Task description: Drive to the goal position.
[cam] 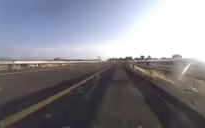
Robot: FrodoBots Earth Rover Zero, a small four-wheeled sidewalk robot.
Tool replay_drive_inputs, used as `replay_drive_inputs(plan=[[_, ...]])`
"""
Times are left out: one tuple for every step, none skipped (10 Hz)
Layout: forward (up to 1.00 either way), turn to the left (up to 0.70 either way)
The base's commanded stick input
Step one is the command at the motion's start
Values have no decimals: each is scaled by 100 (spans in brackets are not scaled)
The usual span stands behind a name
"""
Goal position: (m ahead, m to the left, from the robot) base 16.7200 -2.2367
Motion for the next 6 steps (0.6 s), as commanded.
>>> replay_drive_inputs(plan=[[50, 0], [50, 0], [50, 0], [50, 0], [50, 0], [50, 0]])
